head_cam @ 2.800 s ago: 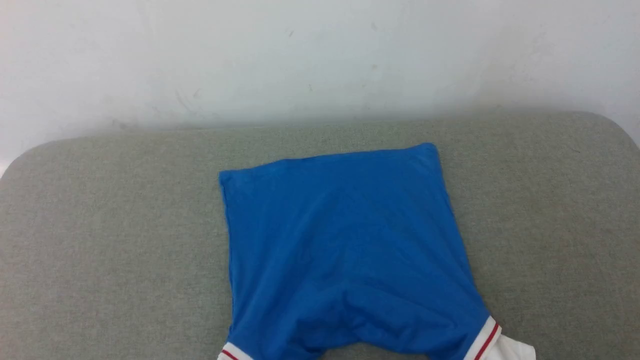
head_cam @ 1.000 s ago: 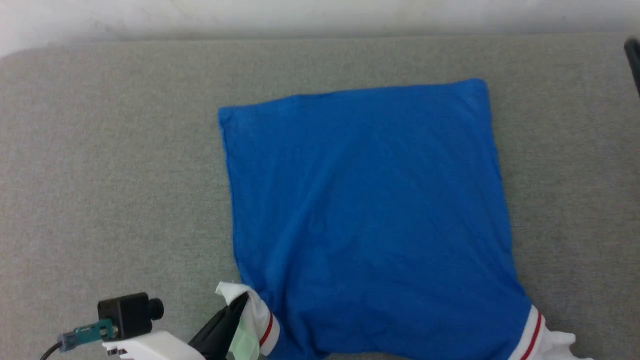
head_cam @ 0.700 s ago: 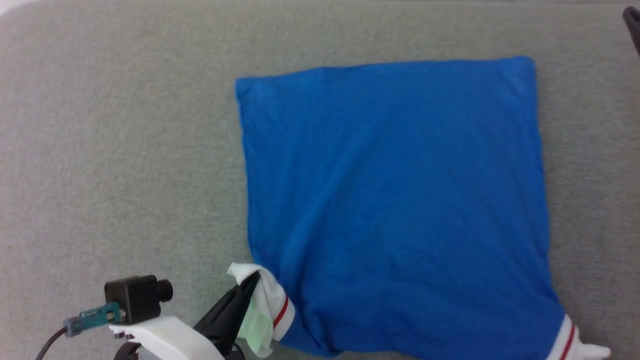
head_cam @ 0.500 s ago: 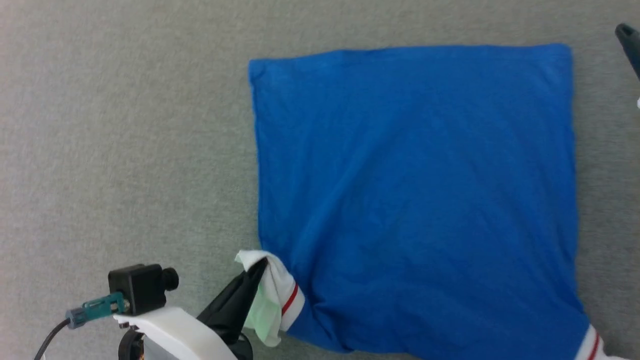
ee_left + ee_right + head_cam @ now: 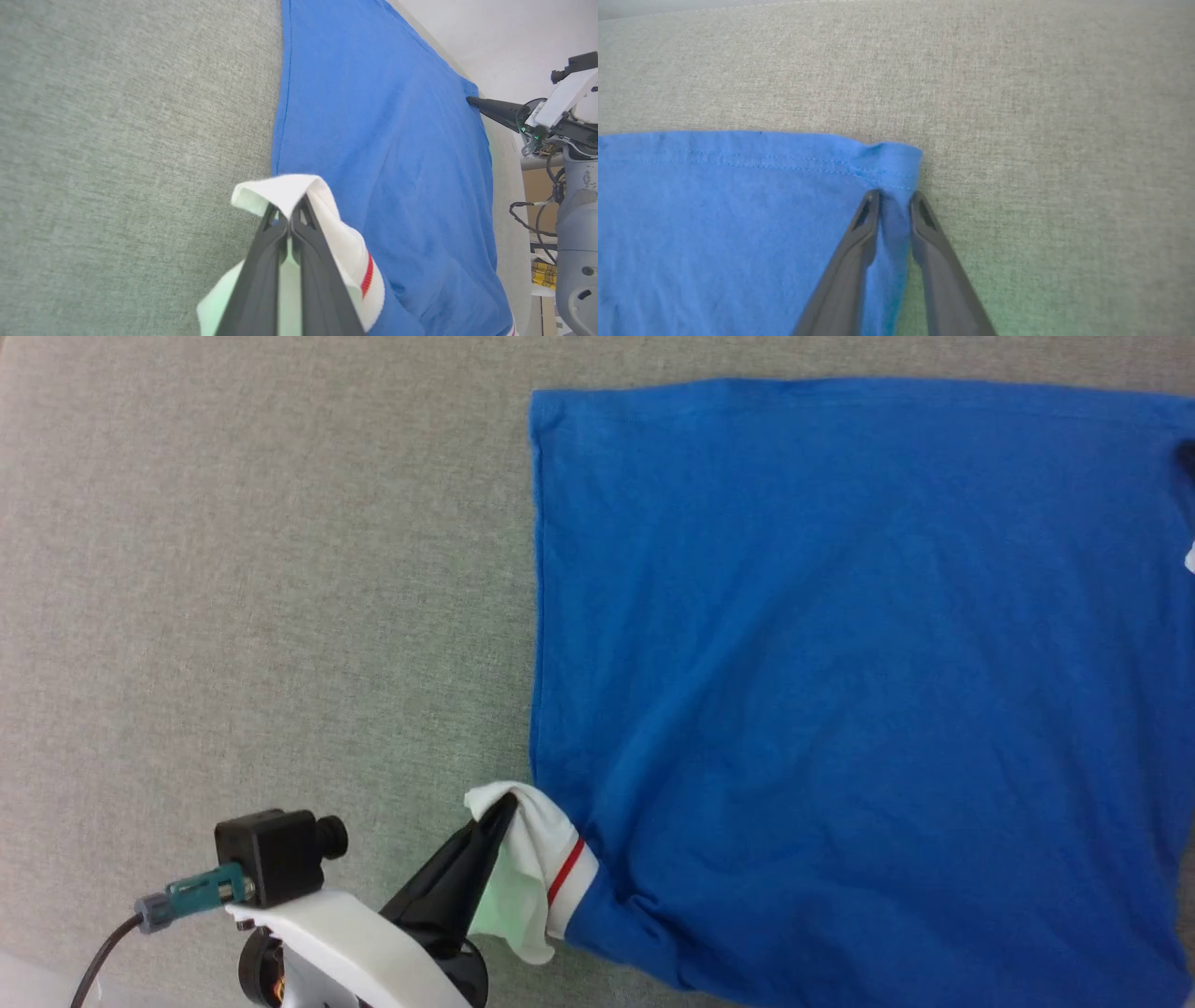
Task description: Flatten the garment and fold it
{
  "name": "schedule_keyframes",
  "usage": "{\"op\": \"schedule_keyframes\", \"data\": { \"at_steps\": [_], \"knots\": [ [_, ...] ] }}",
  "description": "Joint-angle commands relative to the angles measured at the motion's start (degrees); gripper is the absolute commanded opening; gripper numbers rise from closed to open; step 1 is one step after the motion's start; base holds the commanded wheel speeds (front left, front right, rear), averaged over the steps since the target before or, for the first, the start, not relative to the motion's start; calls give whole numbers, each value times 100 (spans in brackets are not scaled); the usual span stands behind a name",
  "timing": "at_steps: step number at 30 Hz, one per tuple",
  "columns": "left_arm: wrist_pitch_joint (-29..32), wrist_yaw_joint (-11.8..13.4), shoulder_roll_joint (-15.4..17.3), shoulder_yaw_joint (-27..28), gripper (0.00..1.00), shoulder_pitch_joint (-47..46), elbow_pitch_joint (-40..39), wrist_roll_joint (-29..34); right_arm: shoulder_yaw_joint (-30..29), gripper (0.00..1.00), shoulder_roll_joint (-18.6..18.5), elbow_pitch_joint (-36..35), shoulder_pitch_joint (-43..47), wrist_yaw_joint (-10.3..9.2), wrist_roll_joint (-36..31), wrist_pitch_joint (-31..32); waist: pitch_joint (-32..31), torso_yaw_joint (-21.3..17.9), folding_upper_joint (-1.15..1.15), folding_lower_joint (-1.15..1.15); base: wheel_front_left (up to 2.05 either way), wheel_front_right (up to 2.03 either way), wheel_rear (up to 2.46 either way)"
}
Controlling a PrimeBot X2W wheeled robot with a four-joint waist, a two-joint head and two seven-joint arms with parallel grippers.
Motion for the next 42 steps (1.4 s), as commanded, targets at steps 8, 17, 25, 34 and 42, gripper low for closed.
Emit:
{"op": "schedule_keyframes", "data": {
  "at_steps": [8,17,25,34,42],
  "knots": [
    [-195,64,-48,154,0,-51,91,40,154,0,87,-156,180,-4,87,-446,-367,-215,0,0,0,0,0],
    [-303,311,37,400,0,234,173,176,289,0,-214,-1032,704,-4,786,-717,-1112,-737,0,0,0,0,0],
    [-457,469,141,622,0,578,161,311,-846,0,-64,-2701,2721,-4,1554,-685,-1645,-1327,0,0,0,0,0],
    [-407,518,252,524,0,719,188,488,-1848,0,929,-3469,5003,-4,2119,-978,-1853,-1557,0,0,0,0,0],
    [-292,603,322,455,0,968,169,529,-1252,0,1012,-2202,6286,-4,2405,-2299,-2126,-1710,0,0,0,0,0]
  ]
}}
